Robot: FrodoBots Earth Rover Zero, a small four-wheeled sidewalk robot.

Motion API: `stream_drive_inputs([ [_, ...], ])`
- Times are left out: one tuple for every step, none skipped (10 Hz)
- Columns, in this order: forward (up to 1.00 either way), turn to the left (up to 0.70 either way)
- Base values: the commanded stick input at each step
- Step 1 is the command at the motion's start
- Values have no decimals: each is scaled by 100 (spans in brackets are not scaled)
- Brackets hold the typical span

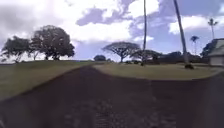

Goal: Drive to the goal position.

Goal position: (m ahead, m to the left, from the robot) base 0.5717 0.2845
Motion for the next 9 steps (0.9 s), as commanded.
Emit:
stream_drive_inputs([
  [50, 0],
  [50, 0],
  [50, 0],
  [50, 0],
  [50, 0],
  [50, 0],
  [50, 0],
  [50, 0],
  [50, 0],
])
